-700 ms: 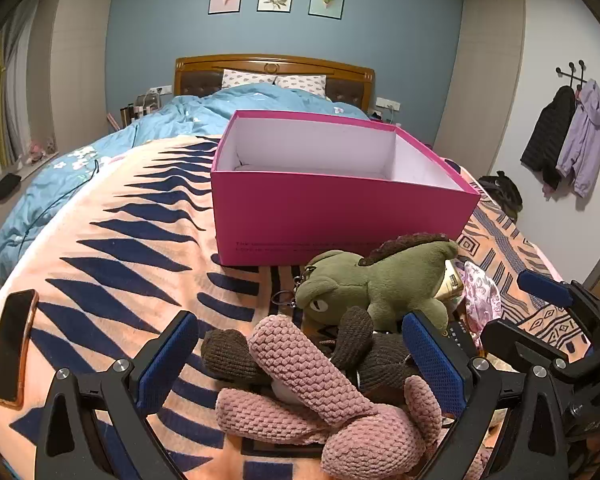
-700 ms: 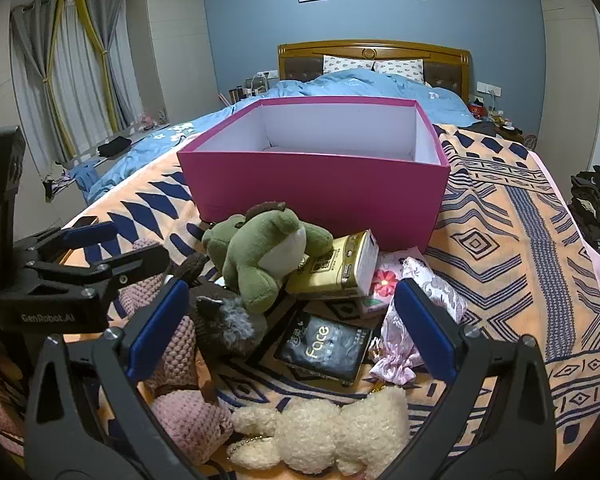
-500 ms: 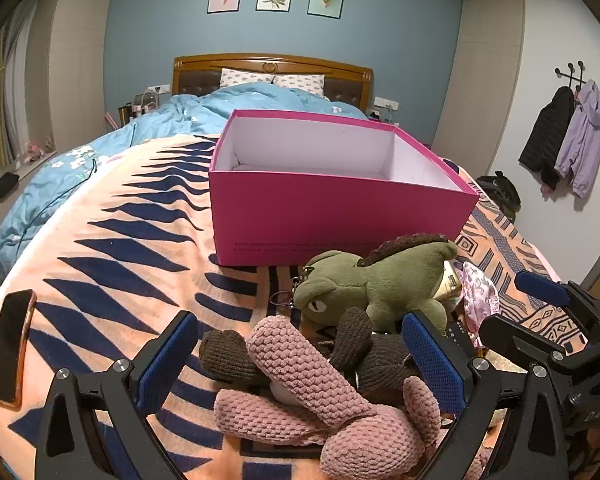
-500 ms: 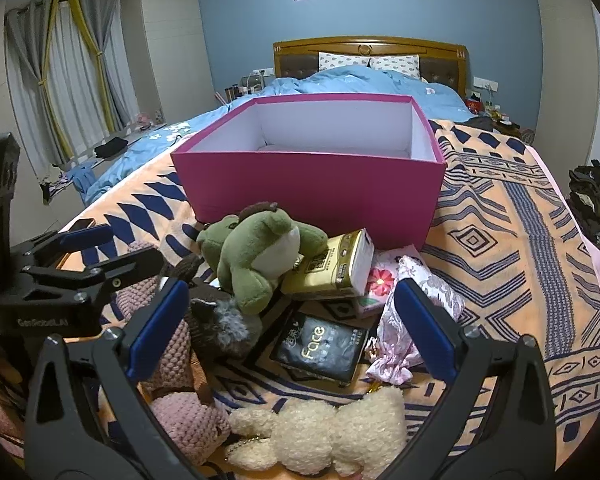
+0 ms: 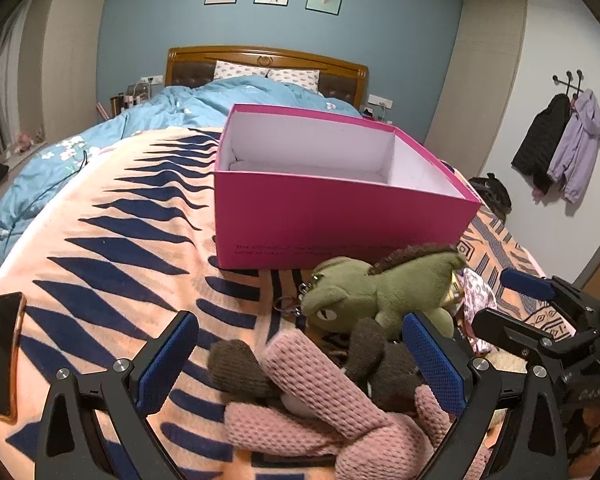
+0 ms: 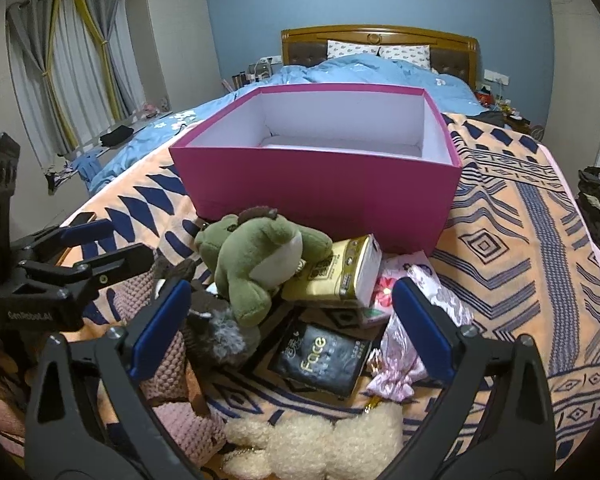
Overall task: Organize objects
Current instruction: 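Close the right gripper on the green plush dinosaur, then lift the green dinosaur with the right gripper and carry it over the magenta box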
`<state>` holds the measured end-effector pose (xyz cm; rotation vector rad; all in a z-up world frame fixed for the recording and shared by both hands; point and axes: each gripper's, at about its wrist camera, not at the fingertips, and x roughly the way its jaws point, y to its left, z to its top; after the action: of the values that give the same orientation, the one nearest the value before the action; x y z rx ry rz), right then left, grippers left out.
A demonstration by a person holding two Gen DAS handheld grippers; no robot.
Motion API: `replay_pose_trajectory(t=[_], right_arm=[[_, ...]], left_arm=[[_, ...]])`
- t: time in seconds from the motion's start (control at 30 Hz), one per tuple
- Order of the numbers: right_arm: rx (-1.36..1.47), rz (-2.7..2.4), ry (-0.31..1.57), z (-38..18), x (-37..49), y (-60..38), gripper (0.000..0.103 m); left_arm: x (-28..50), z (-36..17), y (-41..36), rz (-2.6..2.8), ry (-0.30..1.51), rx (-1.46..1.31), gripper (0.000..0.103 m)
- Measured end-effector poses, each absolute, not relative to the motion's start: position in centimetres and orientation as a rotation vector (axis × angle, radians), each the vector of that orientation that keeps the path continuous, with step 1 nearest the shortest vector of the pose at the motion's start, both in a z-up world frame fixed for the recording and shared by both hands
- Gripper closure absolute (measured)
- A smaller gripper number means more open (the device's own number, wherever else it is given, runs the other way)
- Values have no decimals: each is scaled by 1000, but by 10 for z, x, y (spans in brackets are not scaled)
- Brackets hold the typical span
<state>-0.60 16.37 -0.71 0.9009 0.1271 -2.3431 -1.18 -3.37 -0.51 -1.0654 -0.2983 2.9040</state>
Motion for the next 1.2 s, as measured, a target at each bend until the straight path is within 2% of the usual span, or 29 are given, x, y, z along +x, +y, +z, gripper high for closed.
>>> replay_pose_trajectory(t=[0.17,0.23,0.4,0.53,0.67,0.8,1.07,1.1,1.13,1.2], right_arm=[[949,-2278,115,-7,-21,153,19],[974,-2250,118,-10,-27,146,27],[1020,-2221,132,-16,-38,130,34],[1064,-2183,100,-22,-50,128,50],[1056,-2161,66,-23,-54,136,54],[1019,-2162,28,-17,-52,145,57],[960,-2125,-80,-2,-50,161,57],[956,-2116,-85,-1,-49,161,57],[947,-2103,-93,2,-48,160,58],[918,-2105,-88,8,-45,159,58]], left_arm=[[-25,-5,-45,2865,-328,-1068,0],[-31,-7,-47,2844,-319,-1077,0],[-46,-11,-44,2788,-271,-1091,0],[-56,-15,-40,2715,-243,-1105,0],[-65,-22,-37,2631,-242,-1122,1],[-72,-27,-32,2537,-254,-1137,8],[-67,-24,-18,2367,-243,-1097,11],[-66,-21,-18,2355,-251,-1088,12],[-66,-20,-19,2341,-263,-1083,17],[-68,-16,-22,2323,-303,-1082,18]])
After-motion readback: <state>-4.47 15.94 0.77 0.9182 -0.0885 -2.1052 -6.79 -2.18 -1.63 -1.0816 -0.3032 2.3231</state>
